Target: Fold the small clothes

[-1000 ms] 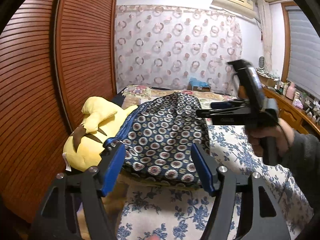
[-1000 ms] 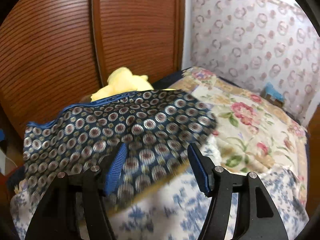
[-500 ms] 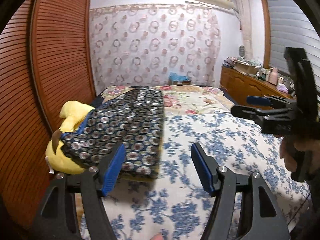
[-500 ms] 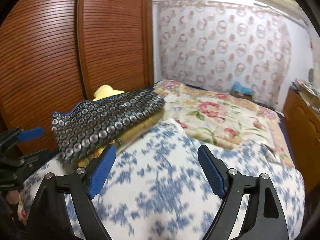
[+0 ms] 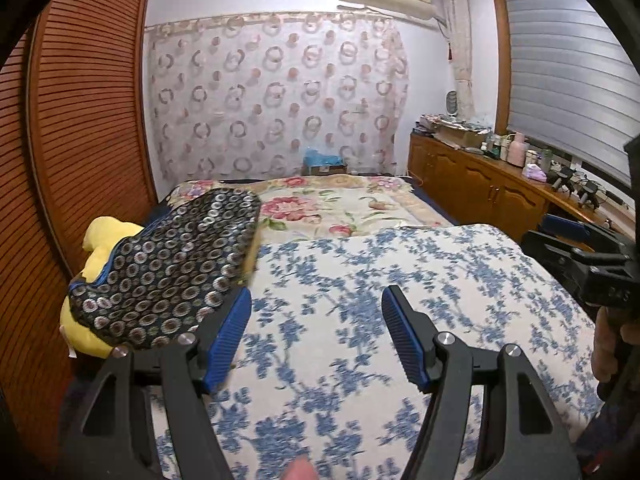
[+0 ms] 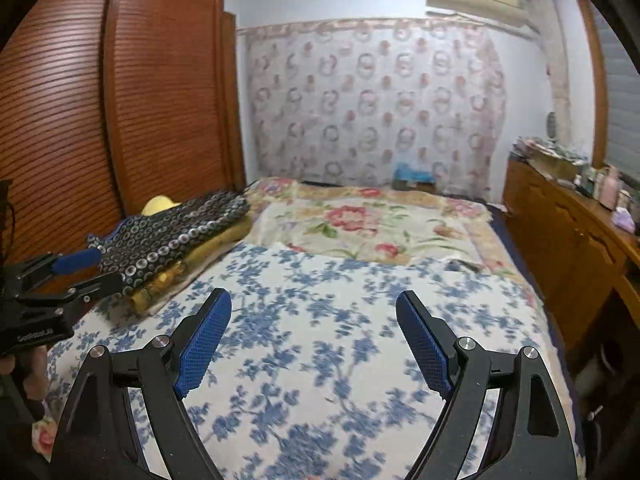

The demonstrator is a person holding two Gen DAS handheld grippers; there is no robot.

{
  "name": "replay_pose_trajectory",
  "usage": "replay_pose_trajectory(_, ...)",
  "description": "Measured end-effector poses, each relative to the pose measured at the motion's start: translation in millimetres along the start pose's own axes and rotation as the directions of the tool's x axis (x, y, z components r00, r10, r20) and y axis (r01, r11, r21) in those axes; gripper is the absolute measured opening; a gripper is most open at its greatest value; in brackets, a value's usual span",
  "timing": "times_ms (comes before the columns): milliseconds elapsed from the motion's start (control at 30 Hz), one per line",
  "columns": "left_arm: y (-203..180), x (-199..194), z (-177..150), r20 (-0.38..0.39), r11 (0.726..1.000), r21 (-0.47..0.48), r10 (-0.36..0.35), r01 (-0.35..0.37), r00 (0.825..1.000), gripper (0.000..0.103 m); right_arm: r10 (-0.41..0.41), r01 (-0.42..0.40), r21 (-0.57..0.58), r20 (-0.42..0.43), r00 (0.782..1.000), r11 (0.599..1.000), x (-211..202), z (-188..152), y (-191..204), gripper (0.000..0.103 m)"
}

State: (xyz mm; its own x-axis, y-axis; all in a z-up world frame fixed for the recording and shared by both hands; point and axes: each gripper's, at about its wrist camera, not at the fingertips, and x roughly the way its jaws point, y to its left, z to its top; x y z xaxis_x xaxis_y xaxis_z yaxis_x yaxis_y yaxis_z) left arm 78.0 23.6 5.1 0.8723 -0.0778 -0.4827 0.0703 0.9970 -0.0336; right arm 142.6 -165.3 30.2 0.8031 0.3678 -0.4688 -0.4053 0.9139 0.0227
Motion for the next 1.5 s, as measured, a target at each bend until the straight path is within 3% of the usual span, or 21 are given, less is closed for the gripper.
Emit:
replay_pose_trajectory(300, -27, -7, 21, 0.028, 0.999, 0.016, -0.043, 0.043, 0.999, 0.067, -0.083, 0.081, 0.042, 0.061, 0.995, 0.996, -38, -1, -18, 0.089)
replay_pose_trajectory(600, -38, -22, 38, 0.066, 1.0, 0.02, -0.018, 0.017, 0.998, 0.068, -0.135, 0.128, 0.062, 0.127, 0.983, 0.99, -63, 7, -23, 0.089)
replay_pose_trajectory(1500, -27, -25, 33, 0.081, 1.0, -0.014, 0.025, -0.024, 0.996, 0.068, -0.133, 0.125, 0.066, 0.13, 0.983, 0.99, -66, 7, -22, 0.089)
